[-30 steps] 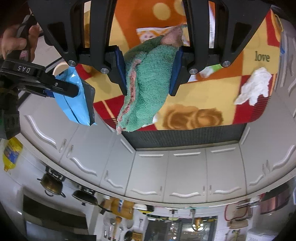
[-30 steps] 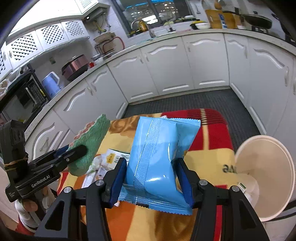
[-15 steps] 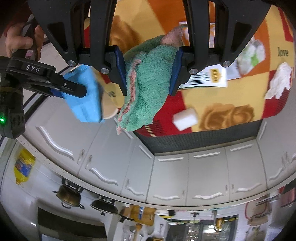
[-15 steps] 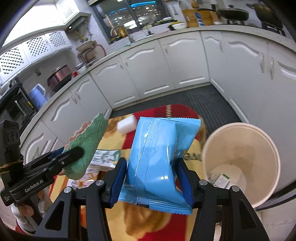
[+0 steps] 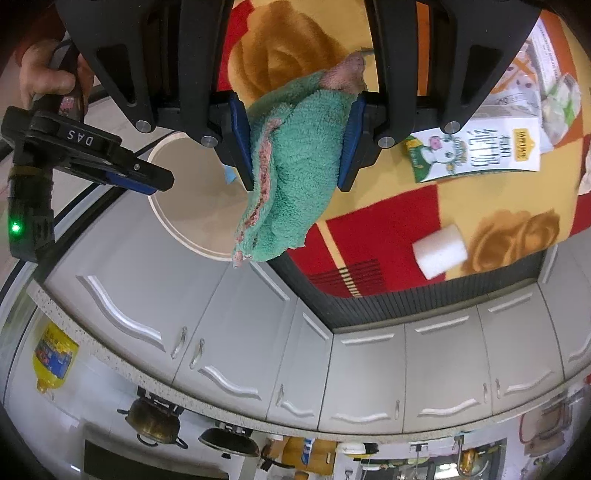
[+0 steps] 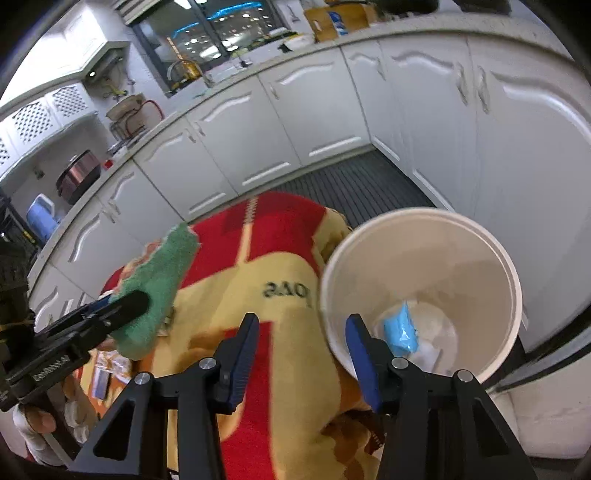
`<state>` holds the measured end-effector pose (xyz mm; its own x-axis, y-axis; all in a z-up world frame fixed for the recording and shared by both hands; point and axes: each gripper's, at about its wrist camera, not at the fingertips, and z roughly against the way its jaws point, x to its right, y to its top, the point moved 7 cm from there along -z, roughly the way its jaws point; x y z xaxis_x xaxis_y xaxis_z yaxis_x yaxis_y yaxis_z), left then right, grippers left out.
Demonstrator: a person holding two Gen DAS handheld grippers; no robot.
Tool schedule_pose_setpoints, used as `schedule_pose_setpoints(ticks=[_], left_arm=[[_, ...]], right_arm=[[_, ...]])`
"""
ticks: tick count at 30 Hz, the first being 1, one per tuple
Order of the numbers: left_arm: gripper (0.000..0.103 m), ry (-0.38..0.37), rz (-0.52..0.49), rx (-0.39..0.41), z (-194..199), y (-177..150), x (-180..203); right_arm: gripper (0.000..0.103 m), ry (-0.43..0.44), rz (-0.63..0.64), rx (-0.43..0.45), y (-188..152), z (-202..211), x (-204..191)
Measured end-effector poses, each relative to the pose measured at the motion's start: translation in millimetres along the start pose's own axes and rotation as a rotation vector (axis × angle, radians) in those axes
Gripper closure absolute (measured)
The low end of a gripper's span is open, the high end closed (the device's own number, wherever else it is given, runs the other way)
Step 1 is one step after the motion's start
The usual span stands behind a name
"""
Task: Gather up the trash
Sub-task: 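Carry the blue packet and green towel over the beige bin and release both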
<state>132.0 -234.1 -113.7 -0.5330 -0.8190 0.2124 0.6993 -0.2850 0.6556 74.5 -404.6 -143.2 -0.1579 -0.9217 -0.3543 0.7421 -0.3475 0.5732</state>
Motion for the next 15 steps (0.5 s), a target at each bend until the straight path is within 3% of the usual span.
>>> schedule_pose_setpoints(ticks=[15], left_arm=[[0.061, -0.122, 0.02, -0.094, -69, 7, 53]], right_arm=[[0.048, -0.055, -0.154, -0.012, -7, 12, 67]])
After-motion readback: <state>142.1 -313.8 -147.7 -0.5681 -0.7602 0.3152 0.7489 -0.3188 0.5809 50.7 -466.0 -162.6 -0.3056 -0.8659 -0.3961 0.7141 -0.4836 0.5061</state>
